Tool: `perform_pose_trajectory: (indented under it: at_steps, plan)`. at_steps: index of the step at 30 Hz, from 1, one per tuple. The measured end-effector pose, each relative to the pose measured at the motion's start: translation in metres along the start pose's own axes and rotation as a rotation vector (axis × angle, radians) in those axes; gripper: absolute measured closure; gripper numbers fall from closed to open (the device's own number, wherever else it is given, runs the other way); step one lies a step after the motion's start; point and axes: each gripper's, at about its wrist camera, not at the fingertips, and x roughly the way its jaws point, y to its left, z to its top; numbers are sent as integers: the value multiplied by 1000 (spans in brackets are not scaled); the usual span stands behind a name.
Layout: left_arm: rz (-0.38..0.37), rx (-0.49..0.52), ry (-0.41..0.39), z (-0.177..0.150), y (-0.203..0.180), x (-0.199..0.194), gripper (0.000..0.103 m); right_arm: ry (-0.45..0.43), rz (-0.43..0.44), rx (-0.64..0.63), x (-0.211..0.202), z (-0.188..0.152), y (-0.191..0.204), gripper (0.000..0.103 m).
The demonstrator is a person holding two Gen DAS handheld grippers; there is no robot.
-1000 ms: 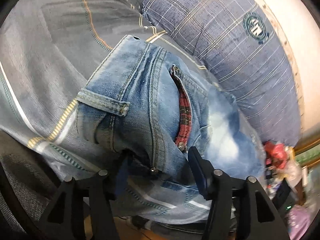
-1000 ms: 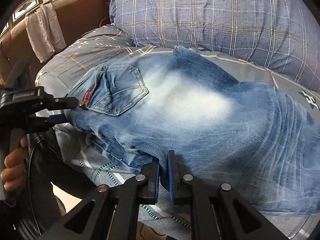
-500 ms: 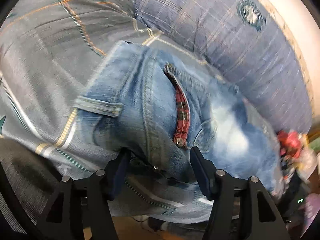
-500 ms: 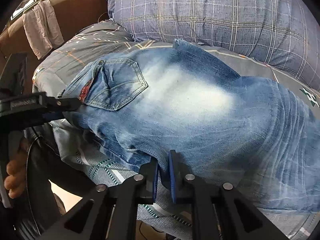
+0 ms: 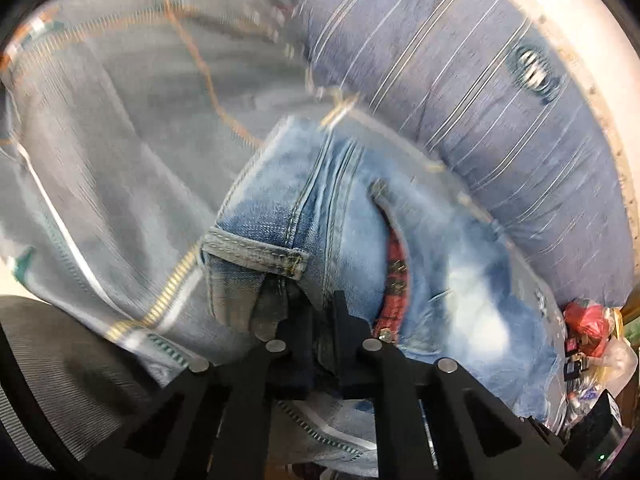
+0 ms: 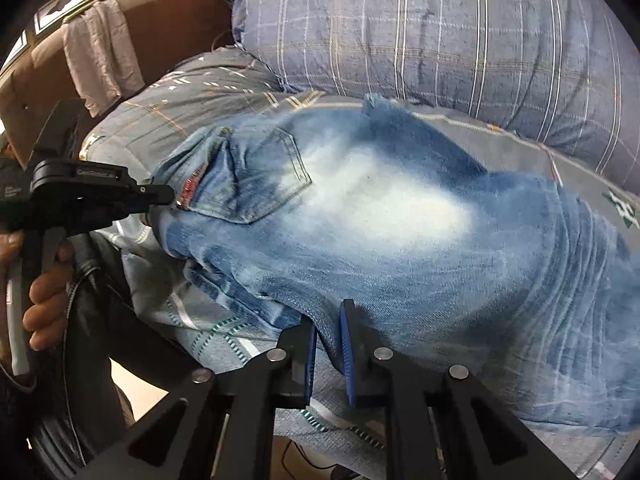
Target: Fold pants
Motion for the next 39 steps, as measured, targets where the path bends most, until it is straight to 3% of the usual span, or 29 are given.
perform_pose_trajectory:
  at_steps: [2, 4, 7, 8, 10, 11, 12, 13, 14, 15, 17, 22, 33, 36, 39]
  plan:
    - [28, 31, -41, -1, -5, -9, 96, -35, 3, -6, -10, 2, 2, 91]
    - [68, 15, 14, 0, -1, 6, 96, -38, 16, -7, -13, 2, 3, 91]
    - [127, 32, 98, -9, 1, 27, 90, 47, 12, 5, 9, -3, 1, 90]
    - [139, 54, 93, -12, -4, 27, 90, 81, -1, 9, 17, -6, 0, 90]
    - [147, 110, 42, -15, -17, 12, 78, 79, -1, 16, 16, -6, -1, 89]
    - [149, 156, 8, -17, -26, 4, 57, 60, 6, 16, 10, -4, 0, 84]
    - [154, 209, -29, -21, -37, -8, 38, 41, 9, 22, 4, -3, -1, 69]
    - [151, 234, -50, -24, -43, -15, 35, 24, 5, 35, -3, -1, -3, 54]
    - [129, 261, -70, -27, -51, -23, 35, 4, -6, 55, -9, 0, -4, 23]
    - [106, 285, -78, -31, -58, -30, 35, -23, -18, 70, -16, 0, -5, 19]
    - [86, 316, -78, -40, -68, -38, 35, -67, -47, 96, -29, 0, -8, 19]
    - [35, 374, -70, -49, -96, -40, 35, -73, -121, 196, -45, -2, -28, 19]
    - [8, 491, -64, -69, -140, -33, 35, -151, -151, 293, -74, -2, -54, 19]
    - [-30, 539, -53, -71, -161, -31, 35, -157, -153, 306, -80, -1, -62, 19]
    - [-90, 615, -34, -77, -197, -24, 35, -191, -177, 343, -106, 7, -94, 19]
